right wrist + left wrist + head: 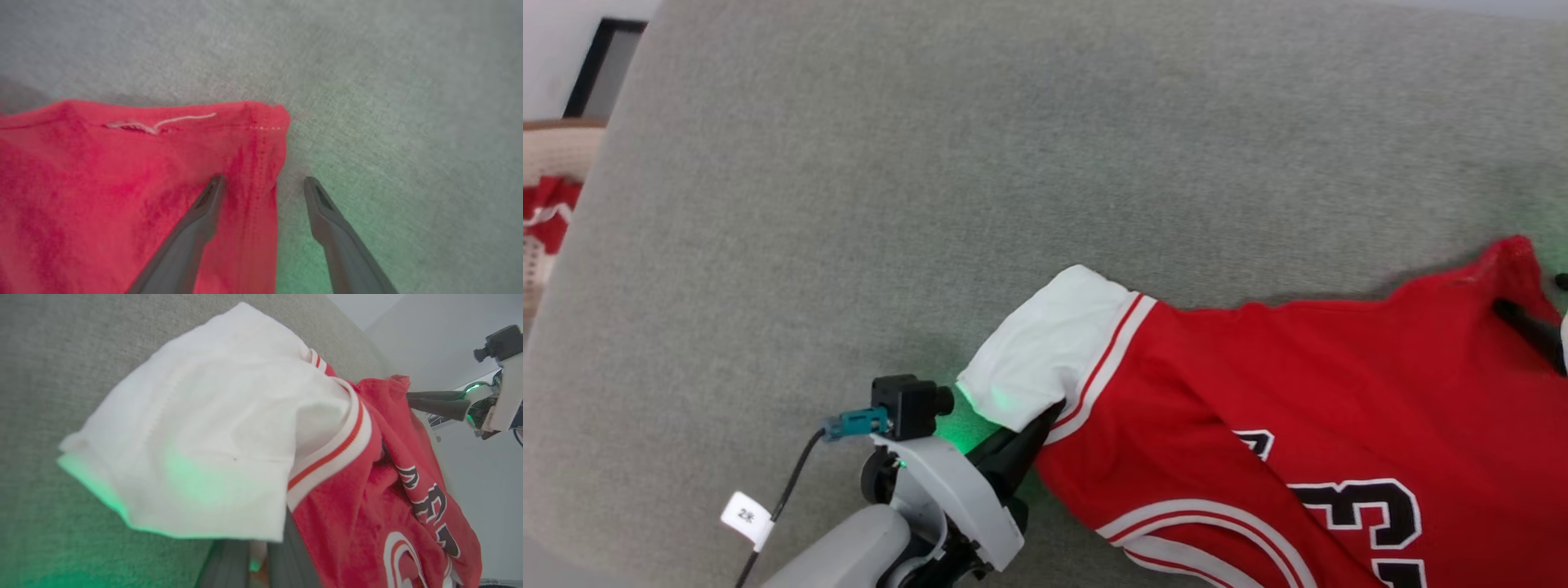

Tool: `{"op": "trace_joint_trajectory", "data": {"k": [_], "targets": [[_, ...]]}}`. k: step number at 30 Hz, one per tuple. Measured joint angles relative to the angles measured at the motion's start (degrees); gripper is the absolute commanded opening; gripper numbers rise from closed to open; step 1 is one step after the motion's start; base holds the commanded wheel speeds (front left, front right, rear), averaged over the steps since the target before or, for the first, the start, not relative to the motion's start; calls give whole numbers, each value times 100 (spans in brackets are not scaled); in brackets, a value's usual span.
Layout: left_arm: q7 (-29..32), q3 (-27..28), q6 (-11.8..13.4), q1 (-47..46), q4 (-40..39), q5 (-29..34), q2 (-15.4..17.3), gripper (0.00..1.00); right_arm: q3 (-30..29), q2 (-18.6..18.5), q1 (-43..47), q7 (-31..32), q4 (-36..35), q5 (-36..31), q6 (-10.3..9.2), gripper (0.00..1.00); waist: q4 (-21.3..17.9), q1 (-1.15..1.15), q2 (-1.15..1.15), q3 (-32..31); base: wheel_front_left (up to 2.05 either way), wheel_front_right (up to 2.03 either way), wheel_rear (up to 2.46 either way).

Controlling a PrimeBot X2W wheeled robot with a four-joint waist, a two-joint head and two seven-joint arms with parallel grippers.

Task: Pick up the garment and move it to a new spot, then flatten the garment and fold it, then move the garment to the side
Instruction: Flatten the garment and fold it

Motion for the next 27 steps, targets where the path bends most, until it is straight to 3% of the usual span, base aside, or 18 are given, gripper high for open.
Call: {"op": "trace_joint_trajectory", "data": {"k": [2,3,4,12,17,22,27], "targets": [[-25,-5,-43,-26,40,3,-54,0,248,8,-151,32,245,81,0,100,81,0,0,61,0,0,0],[-52,-15,-51,-39,64,3,-75,0,355,-31,-232,116,321,171,0,37,118,0,0,82,0,0,0],[-65,-33,-64,-45,87,20,-97,0,491,-99,-289,170,314,242,-1,0,153,0,0,95,0,0,0],[-165,-8,-91,-59,165,74,42,0,728,-54,-458,-632,543,715,0,0,137,0,0,-27,0,0,0],[-115,92,-66,-423,165,203,245,0,343,81,-747,-1412,933,813,0,0,-9,0,0,-210,0,0,0],[89,397,-67,-1238,310,148,321,0,54,197,-1190,-1803,1265,704,0,0,-213,0,0,-263,0,0,0],[314,700,-79,-2630,692,272,348,0,-315,455,-2267,-2083,1739,438,1,0,-428,0,0,-91,0,0,0]]}}
